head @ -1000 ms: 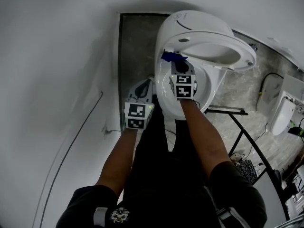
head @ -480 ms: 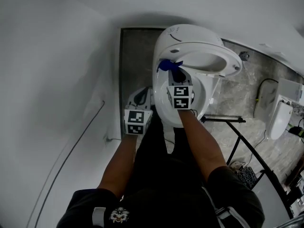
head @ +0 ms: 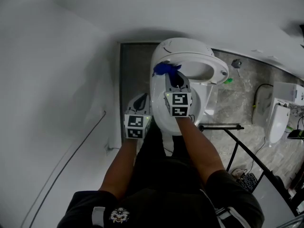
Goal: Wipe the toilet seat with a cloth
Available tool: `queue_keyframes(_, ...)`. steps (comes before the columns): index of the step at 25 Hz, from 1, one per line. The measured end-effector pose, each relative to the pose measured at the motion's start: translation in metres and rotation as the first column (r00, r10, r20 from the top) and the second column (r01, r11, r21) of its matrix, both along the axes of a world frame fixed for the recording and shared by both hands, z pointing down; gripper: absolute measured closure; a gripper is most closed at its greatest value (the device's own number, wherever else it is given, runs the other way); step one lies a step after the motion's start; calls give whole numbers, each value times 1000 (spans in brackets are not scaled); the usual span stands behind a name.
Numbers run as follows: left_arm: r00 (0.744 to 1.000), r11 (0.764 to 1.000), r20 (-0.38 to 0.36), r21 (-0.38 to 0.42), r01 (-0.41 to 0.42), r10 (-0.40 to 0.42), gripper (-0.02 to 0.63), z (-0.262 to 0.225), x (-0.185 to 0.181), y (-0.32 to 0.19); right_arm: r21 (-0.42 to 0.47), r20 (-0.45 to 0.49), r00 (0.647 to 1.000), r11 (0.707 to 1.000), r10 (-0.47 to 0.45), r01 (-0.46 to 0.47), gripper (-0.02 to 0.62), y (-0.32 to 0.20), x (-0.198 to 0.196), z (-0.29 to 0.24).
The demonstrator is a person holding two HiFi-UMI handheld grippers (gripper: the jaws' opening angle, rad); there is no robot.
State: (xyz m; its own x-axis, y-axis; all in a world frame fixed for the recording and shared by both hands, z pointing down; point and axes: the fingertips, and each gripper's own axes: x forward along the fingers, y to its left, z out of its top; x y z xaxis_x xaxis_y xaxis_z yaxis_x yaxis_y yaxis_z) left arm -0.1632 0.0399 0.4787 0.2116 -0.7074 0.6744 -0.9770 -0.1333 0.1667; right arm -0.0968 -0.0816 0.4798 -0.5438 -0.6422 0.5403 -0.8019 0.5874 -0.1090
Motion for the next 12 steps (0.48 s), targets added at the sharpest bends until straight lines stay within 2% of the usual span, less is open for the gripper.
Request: queue_keyframes(12,999,999,24,17,-31,31,598,-26,21,-2,78,20,998,995,55,-56,523,-21,32,-49)
